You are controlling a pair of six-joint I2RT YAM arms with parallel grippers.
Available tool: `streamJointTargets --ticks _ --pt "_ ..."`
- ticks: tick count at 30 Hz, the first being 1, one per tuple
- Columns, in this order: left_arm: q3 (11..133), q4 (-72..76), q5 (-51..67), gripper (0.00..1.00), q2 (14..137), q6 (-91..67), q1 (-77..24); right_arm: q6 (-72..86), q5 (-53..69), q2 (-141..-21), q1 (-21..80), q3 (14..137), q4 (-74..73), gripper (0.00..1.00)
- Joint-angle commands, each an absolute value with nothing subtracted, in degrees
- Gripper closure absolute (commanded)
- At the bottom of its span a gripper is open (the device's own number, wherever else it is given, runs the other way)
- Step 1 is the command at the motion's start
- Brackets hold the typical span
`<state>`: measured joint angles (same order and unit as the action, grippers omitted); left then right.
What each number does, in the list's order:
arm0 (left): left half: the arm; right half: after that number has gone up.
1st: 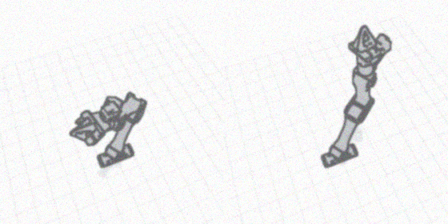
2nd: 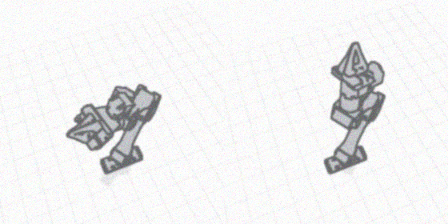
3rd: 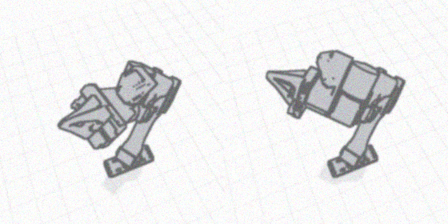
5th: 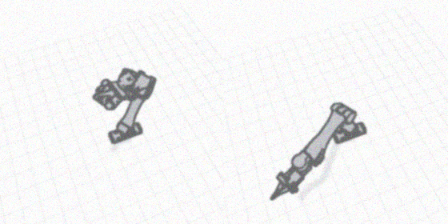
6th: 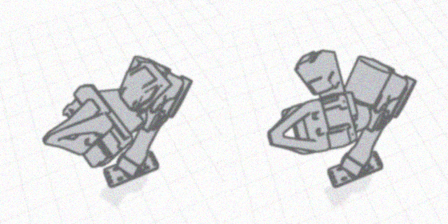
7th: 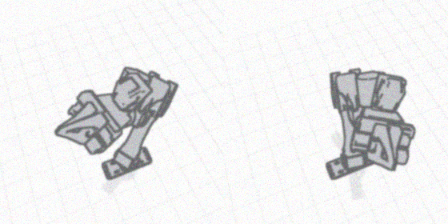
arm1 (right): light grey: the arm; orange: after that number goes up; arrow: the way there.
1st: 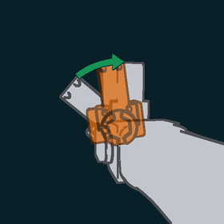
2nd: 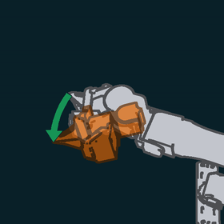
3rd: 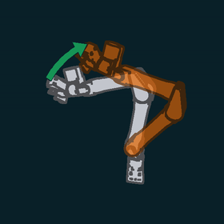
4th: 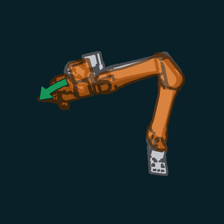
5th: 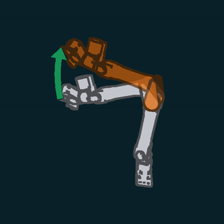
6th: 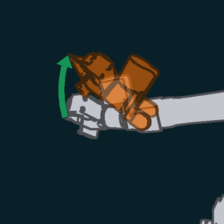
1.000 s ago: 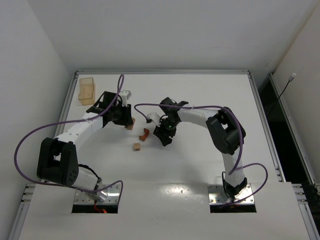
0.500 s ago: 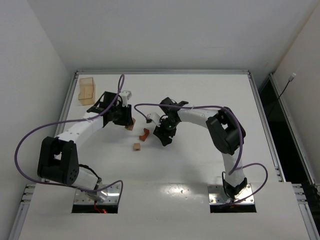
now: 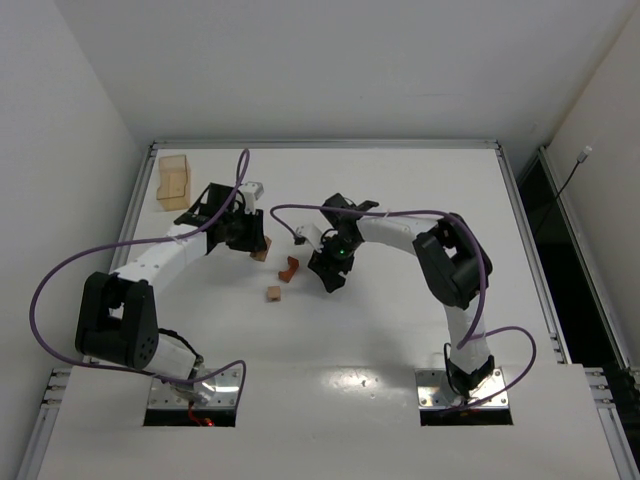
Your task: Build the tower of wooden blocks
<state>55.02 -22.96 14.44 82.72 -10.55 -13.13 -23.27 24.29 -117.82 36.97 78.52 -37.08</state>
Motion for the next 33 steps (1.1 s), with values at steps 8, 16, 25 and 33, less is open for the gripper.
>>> streamJointTargets --ticks 8,16,25,33 --pt "57.0 -20.6 16.0 1.00 83.1 -10.0 -12.5 -25.8 26.9 -118.0 35.6 80.2 -39.0 0.35" --pt "57.0 -20.6 16.0 1.00 83.1 -10.0 -12.5 -26.3 26.9 -117.5 35.6 80.2 -39.0 0.33" --pt "57.0 -20.6 16.0 1.00 83.1 -10.0 -12.5 -26.8 26.9 -117.5 35.6 80.2 -39.0 0.31" --pt "57.0 -20.6 16.0 1.00 83.7 -10.0 -12.5 -26.8 26.9 -117.5 35.6 79.7 -39.0 0.30"
